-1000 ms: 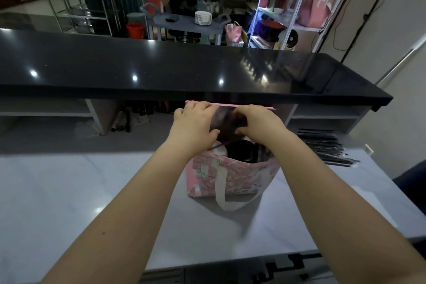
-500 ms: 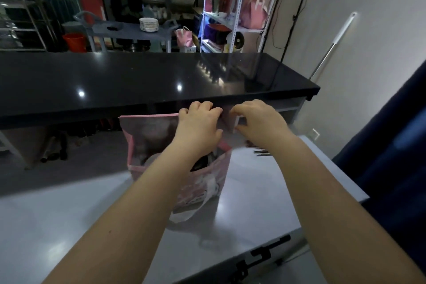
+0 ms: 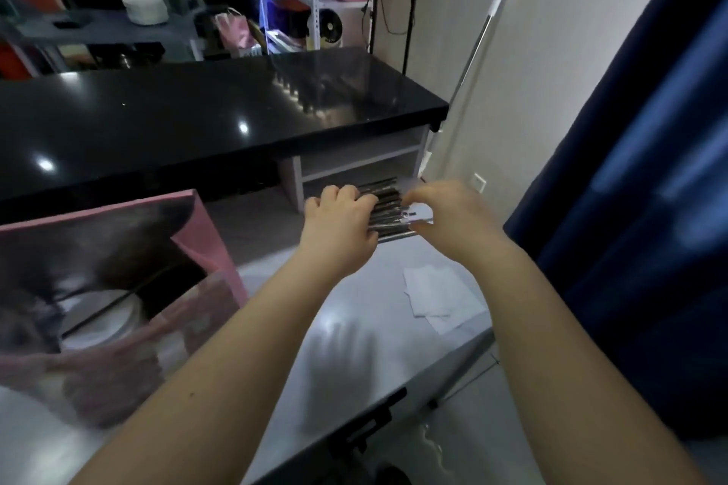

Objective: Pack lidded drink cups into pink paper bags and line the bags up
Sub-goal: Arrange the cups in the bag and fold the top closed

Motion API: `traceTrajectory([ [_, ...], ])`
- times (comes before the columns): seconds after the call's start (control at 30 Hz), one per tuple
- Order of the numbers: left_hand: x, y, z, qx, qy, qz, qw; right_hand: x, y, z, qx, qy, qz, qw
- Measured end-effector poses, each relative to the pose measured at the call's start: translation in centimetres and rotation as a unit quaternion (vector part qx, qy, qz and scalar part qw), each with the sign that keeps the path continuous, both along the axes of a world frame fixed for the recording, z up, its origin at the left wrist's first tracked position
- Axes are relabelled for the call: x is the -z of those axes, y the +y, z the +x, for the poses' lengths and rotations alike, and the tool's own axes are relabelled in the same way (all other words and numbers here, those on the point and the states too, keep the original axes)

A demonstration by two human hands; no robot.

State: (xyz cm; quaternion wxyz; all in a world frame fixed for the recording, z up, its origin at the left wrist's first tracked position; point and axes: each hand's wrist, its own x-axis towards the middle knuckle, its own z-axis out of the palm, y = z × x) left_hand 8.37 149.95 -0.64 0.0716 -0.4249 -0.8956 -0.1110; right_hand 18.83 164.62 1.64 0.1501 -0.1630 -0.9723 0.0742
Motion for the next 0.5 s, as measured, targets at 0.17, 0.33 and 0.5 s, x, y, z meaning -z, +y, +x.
traceTrajectory([
  [0.17,6.5,4.9,1.6,-0.007,-0.080,-0.052,0.995,5.9,6.2,2.7,0.025,-0.065,-0.094,0.993],
  [0.33,12.5,8.3,3.2,-0.030,-0.170,-0.099,0.980,12.5,10.3,4.0,0.018,-0.137,-0.176,0.975],
  [0.5,15.5,9.4,4.1,-0.071,-0.216,-0.087,0.970,17.0,12.4,4.1,0.024,-0.172,-0.255,0.951],
])
